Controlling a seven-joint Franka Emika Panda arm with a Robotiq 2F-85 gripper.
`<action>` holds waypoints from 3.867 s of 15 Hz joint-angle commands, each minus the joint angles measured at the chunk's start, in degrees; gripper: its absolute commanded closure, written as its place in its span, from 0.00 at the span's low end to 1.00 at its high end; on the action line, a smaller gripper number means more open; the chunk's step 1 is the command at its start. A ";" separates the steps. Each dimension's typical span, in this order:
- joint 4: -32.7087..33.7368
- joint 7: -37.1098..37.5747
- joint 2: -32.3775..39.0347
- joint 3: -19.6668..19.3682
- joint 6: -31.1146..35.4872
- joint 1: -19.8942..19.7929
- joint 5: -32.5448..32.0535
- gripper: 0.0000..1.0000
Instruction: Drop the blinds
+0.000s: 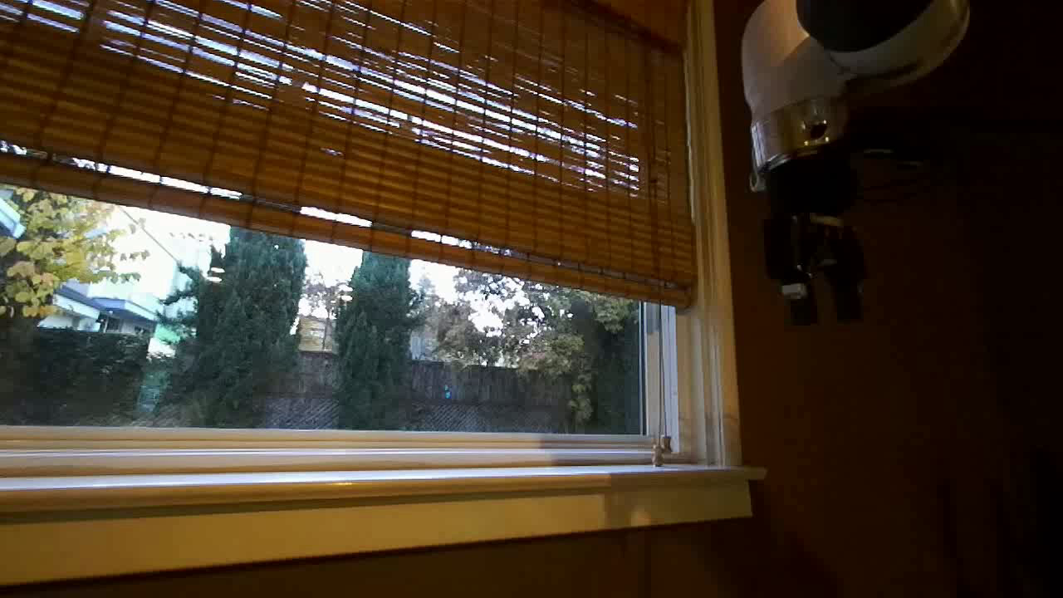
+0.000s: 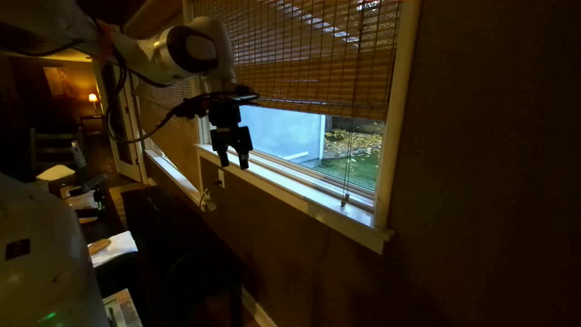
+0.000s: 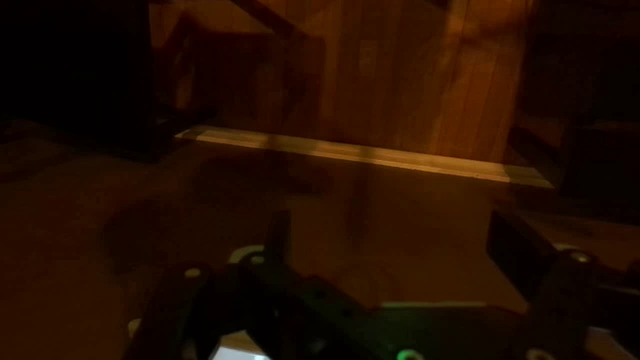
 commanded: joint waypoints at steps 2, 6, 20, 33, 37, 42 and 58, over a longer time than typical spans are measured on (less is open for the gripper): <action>0.15 0.60 0.21 -1.04 -0.21 1.30 -0.64 0.00; 0.15 0.60 0.21 -1.04 -0.21 1.30 -0.64 0.00; 5.71 -1.17 11.17 -10.77 31.51 -6.20 -5.42 0.00; 9.78 -1.92 28.92 -11.77 55.42 -5.90 -5.34 0.00; 13.10 -2.81 35.55 -11.83 62.37 -5.93 -4.84 0.03; 17.73 -2.50 41.06 -12.00 65.67 -6.25 -5.68 0.35; 22.43 -1.41 44.72 -12.49 62.74 -5.35 -5.83 0.70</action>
